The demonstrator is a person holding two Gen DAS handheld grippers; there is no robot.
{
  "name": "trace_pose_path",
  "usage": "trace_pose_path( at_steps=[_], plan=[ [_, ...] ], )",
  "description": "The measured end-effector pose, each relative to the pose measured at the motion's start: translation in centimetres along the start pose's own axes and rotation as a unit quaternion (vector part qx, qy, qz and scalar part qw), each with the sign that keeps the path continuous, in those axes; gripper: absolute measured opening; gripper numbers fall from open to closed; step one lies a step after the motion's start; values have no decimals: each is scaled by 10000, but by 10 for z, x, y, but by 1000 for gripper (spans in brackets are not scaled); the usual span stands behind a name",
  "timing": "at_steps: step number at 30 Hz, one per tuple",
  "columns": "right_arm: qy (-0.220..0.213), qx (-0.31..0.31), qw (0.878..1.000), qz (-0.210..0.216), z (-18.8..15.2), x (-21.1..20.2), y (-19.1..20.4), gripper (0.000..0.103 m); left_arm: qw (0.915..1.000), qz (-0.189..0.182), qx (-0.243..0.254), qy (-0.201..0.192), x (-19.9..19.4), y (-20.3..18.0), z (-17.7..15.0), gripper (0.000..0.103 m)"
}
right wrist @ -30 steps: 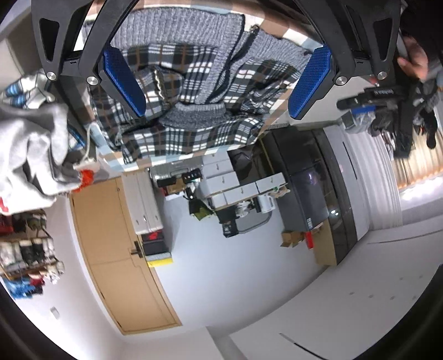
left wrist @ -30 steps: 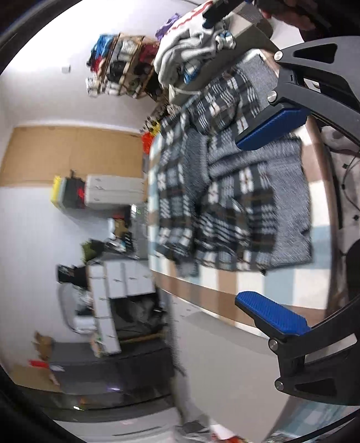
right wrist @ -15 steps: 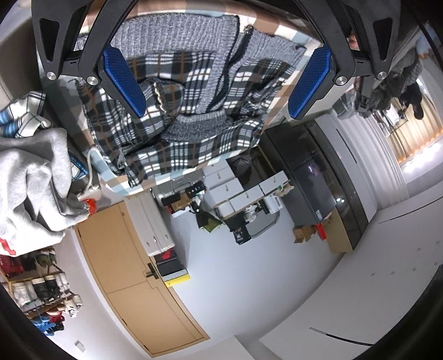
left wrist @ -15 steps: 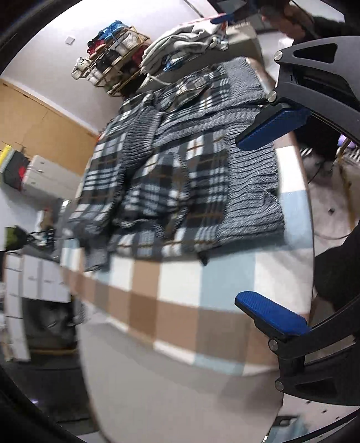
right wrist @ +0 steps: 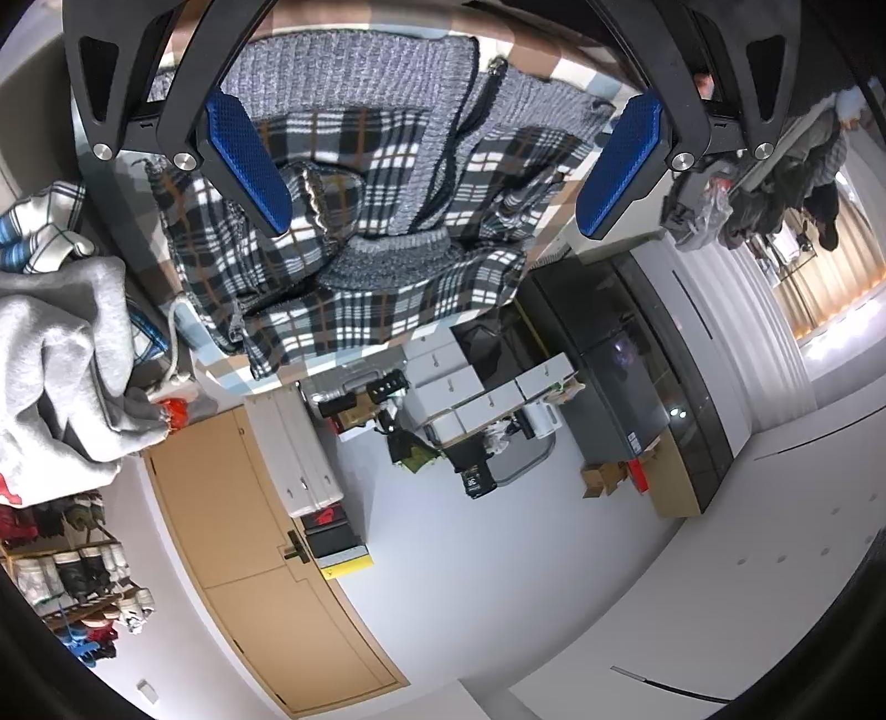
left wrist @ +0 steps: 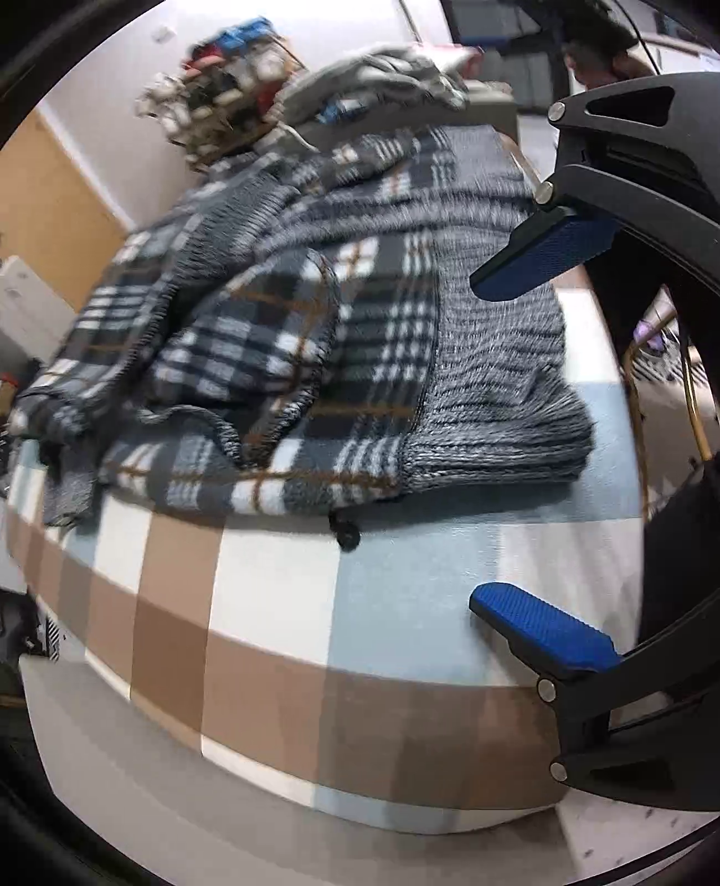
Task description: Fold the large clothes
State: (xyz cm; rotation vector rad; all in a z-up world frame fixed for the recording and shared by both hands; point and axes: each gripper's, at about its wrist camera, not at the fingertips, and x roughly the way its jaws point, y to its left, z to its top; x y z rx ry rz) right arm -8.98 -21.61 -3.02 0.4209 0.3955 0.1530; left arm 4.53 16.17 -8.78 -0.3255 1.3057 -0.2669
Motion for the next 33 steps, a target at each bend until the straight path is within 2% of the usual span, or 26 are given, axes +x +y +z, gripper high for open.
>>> trace_pose_path(
  at_steps=[5, 11, 12, 14, 15, 18, 20, 25, 30, 33],
  plan=[
    [-76, 29, 9999, 87, 0, -4, 0, 103, 9997, -24, 205, 96, 6, -12, -2, 99],
    [-35, 123, 9997, 188, 1, -3, -2, 103, 9977, -654, 121, 147, 4, -8, -5, 96],
    [-50, 123, 9997, 192, 1, -4, -2, 103, 9962, -854, 0, 173, 4, -3, -3, 93],
    [-82, 115, 9997, 201, 1, -6, -1, 103, 9925, -1208, -90, 171, 2, 3, 0, 72],
    [-97, 115, 9997, 209, 1, -7, -1, 103, 9892, -1459, -74, 141, 1, 4, -1, 72],
    [-124, 125, 9996, 221, 1, -8, -2, 103, 9836, -1797, 114, -55, -7, 0, -3, 72],
    [-88, 146, 9996, 214, 1, -8, -2, 103, 9827, -1836, 245, -91, -7, -6, 0, 73],
    [-52, 151, 9997, 188, 2, -7, -1, 103, 9892, -1454, -3, 175, 6, 1, 4, 74],
    [-45, 185, 9997, 161, 2, -7, -2, 103, 9865, -1617, -192, 174, 4, 12, 2, 75],
    [-30, 564, 9982, 178, 5, -8, -17, 103, 9884, -1503, 3, 226, 4, 7, 1, 75]
  ],
)
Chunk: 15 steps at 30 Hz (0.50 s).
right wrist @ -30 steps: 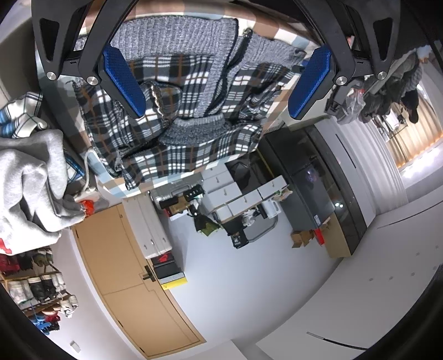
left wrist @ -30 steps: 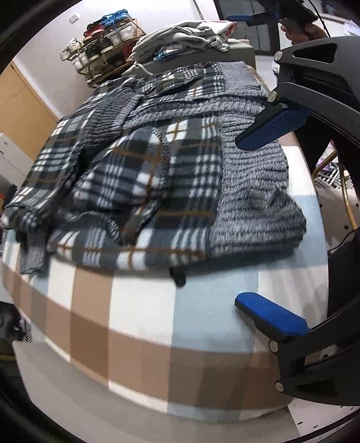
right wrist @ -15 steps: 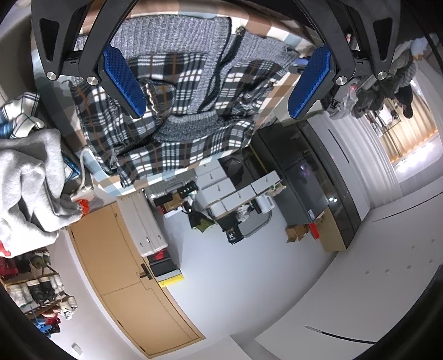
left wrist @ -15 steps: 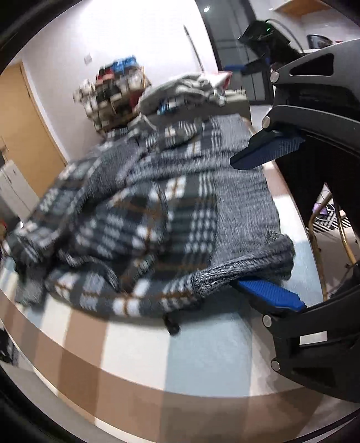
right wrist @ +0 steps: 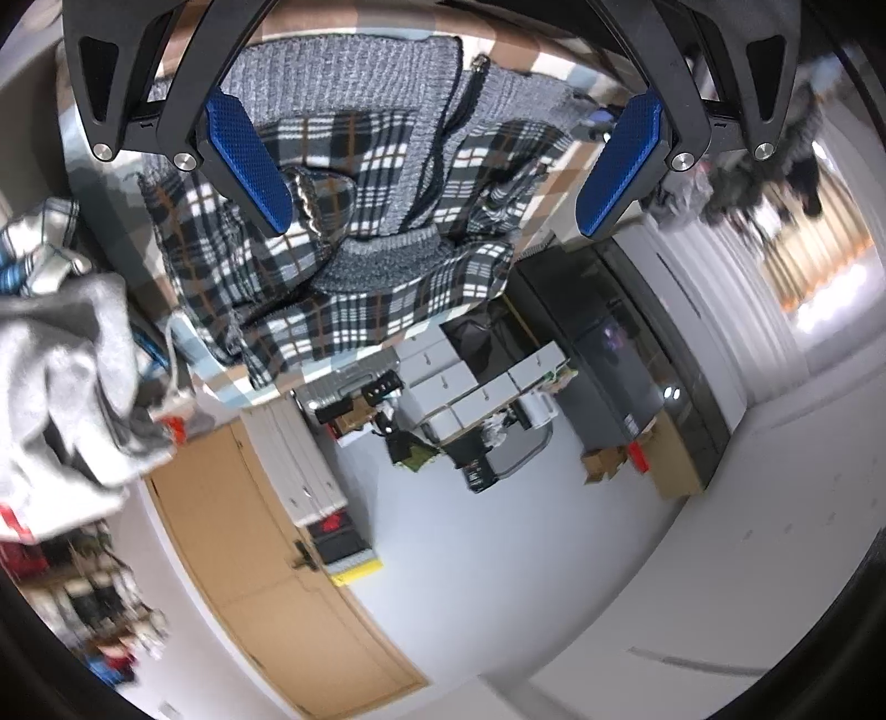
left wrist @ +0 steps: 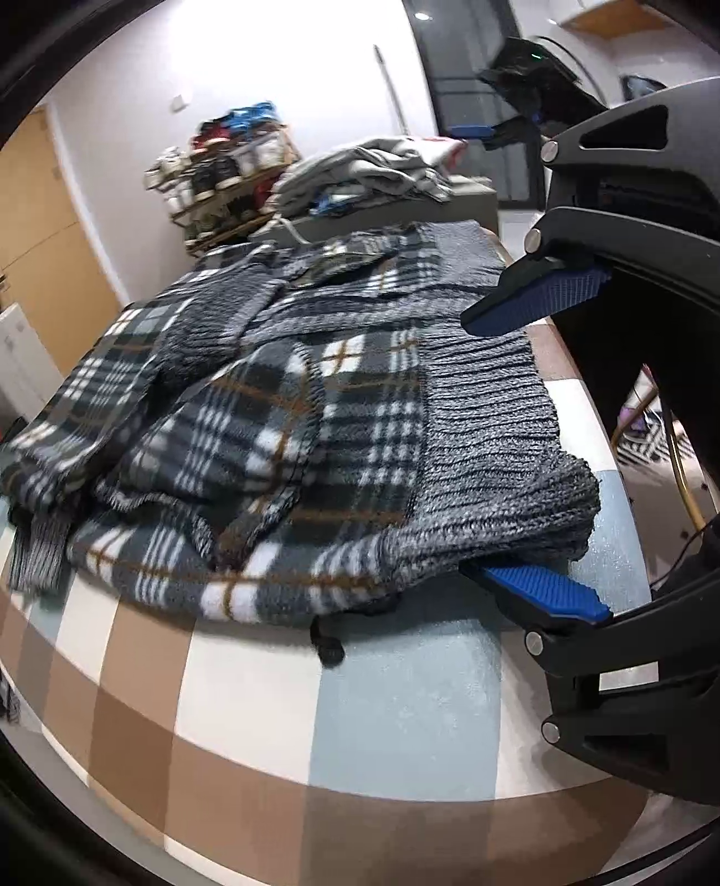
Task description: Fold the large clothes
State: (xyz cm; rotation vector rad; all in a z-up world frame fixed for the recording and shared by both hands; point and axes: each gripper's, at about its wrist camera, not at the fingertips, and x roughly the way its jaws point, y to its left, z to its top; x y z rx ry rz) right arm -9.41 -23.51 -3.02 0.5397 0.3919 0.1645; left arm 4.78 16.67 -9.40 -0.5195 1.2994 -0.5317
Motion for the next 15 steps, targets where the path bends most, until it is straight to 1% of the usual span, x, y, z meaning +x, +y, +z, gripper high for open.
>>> trace_pose_path(
  at_steps=[1, 3, 5, 6, 7, 8, 9, 11, 13, 14, 15],
  plan=[
    [-41, 185, 9998, -11, 2, -3, -7, 103, 10000, 68, 54, -1, 4, -6, 0, 74],
    [-161, 752, 9970, -86, 5, -11, -31, 103, 9997, 188, 131, -49, 6, -11, -1, 74],
    [-218, 1253, 9917, -186, 6, -18, -51, 103, 9992, 352, 178, -74, 7, -13, -2, 60],
    [-192, 1459, 9889, -214, 6, -21, -61, 103, 9989, 439, 177, -73, 8, -12, -2, 41],
    [-167, 1615, 9863, -282, 5, -24, -67, 103, 9977, 663, 125, -107, 8, -10, -2, 22],
    [-159, 1776, 9833, -367, 3, -28, -72, 103, 9962, 853, 65, -134, 8, -8, -2, 12],
    [-154, 1920, 9804, -408, 0, -31, -76, 103, 9952, 964, 37, -163, 8, -7, -3, 12],
    [-59, 2030, 9782, -427, -2, -32, -80, 103, 9948, 992, 101, -228, 6, -7, -3, 10],
    [261, 2055, 9767, -560, -3, -23, -85, 103, 9945, 1016, 168, -209, 6, -7, -4, 6],
    [470, 2046, 9756, -638, -4, -15, -86, 103, 9946, 1000, 193, -212, 6, -8, -4, 6],
    [781, 1917, 9749, -822, -3, -5, -87, 103, 9948, 968, 213, -217, 6, -8, -4, 6]
  ],
)
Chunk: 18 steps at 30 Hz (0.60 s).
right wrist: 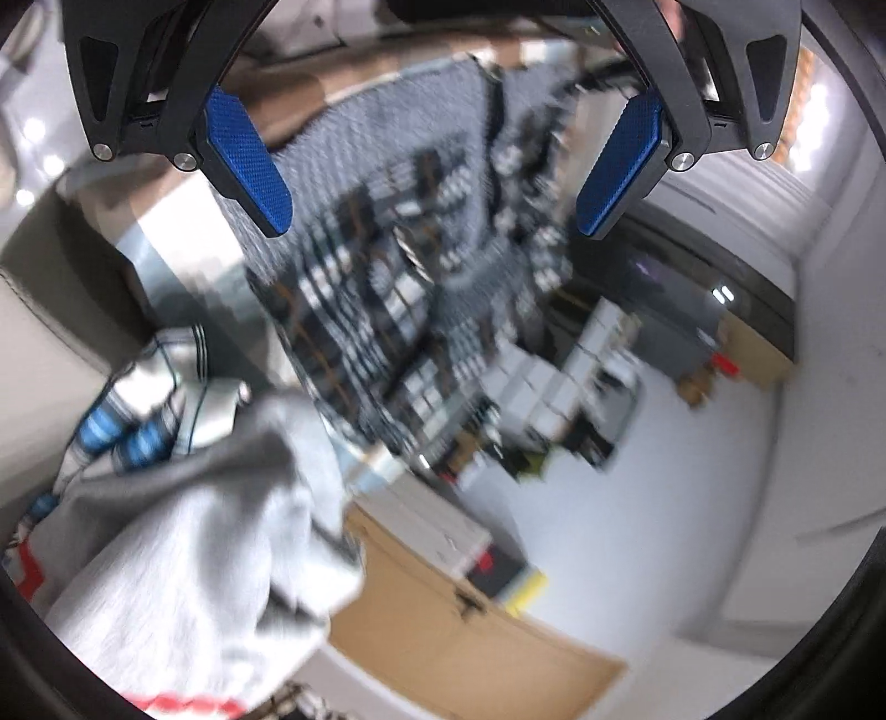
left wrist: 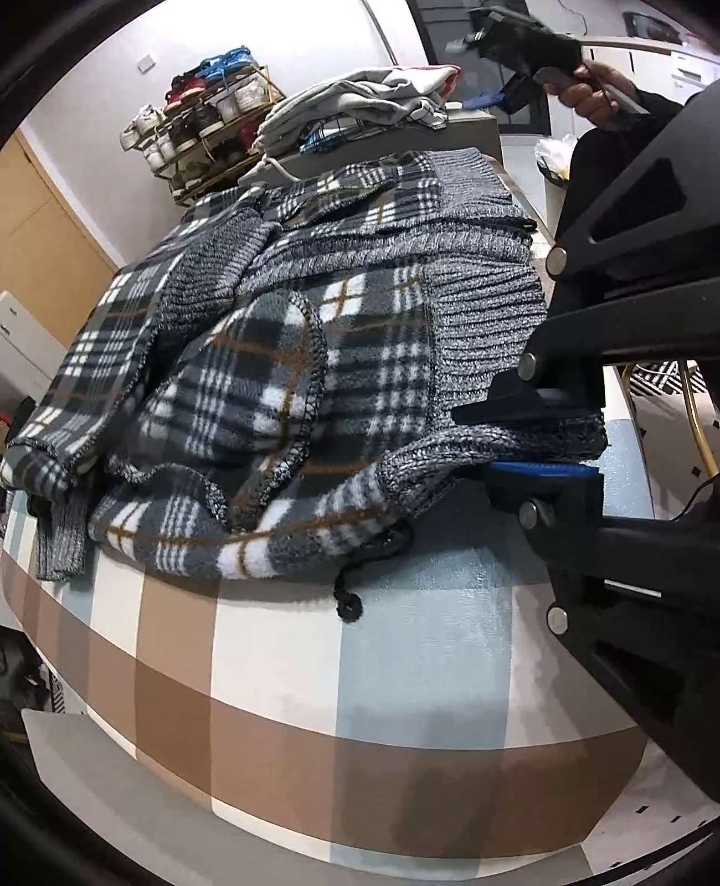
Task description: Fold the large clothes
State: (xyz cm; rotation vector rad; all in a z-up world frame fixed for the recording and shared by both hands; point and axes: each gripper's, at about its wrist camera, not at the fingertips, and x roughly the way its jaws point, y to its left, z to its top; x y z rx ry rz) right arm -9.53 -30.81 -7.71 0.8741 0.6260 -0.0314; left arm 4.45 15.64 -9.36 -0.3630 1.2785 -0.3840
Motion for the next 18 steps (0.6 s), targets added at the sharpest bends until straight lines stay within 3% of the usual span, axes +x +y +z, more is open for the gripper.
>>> trace_pose_path(
  at_steps=[3, 7, 13, 18],
  plan=[
    [377, -300, 9976, -499, 1, 20, 4, 103, 9999, -158, -31, -28, -2, 1, 0, 6],
    [990, -180, 9924, -710, -1, 47, -6, 103, 9991, -367, -175, -150, -5, 0, 0, 6],
    [1076, -515, 9791, -1648, 0, 61, -13, 103, 9991, -375, -129, -129, 0, -8, 1, 6],
    [1292, -671, 9707, -1911, 0, 74, -18, 103, 9988, -454, -194, -24, 1, -5, 1, 6]
  ],
)
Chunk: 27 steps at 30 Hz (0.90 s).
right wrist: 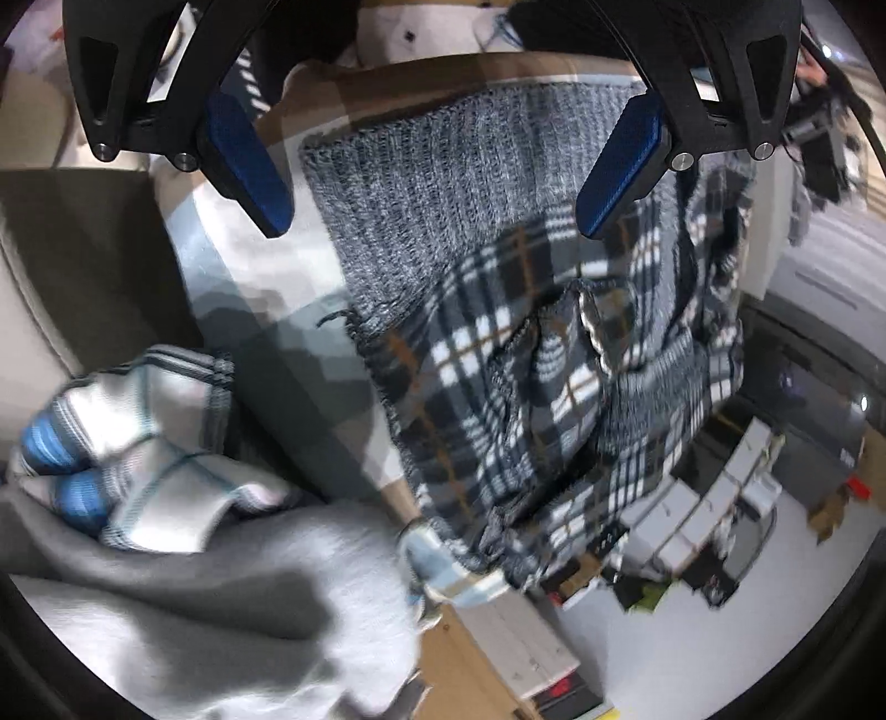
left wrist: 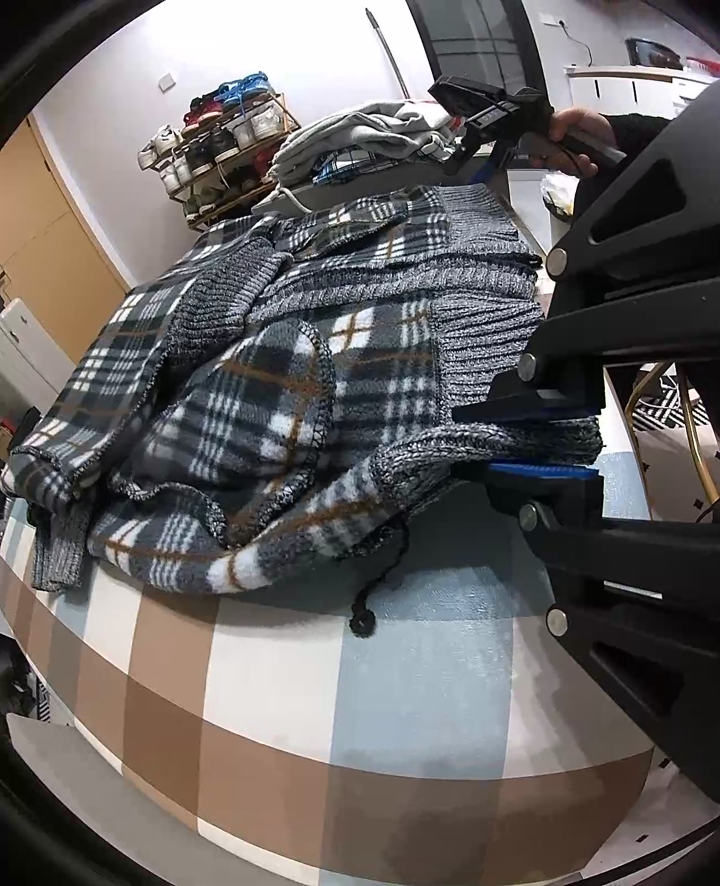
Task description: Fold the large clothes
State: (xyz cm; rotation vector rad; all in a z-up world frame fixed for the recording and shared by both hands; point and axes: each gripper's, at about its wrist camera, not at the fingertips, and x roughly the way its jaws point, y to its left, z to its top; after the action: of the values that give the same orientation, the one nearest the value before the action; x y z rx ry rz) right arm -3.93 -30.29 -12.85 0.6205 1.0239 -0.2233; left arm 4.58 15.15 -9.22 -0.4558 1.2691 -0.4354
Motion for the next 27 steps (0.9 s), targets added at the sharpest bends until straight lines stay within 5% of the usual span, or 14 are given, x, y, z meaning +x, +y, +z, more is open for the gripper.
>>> trace_pose_path(
  at_steps=[8, 17, 20, 23, 24, 27],
  plan=[
    [299, -167, 9864, 1609, -6, -3, 15, 96, 10000, 72, 25, 17, 1, -1, -1, 6],
    [96, 193, 9947, 1003, 2, 2, 4, 85, 9997, 223, 24, 98, 3, 0, -1, 10],
    [172, 86, 9958, 894, 3, 9, 8, 56, 9996, 166, -52, 208, 6, 2, 0, 22],
    [154, -33, 9970, 762, 3, 11, 13, 36, 9987, -300, -324, 248, 5, 13, 2, 34],
    [147, -66, 9969, 773, 1, 11, 15, 22, 9978, -415, -469, 218, 4, 18, 3, 34],
    [1, -198, 9973, 705, 1, 6, 16, 13, 9965, -513, -636, 165, 1, 26, 3, 35]
  ],
)
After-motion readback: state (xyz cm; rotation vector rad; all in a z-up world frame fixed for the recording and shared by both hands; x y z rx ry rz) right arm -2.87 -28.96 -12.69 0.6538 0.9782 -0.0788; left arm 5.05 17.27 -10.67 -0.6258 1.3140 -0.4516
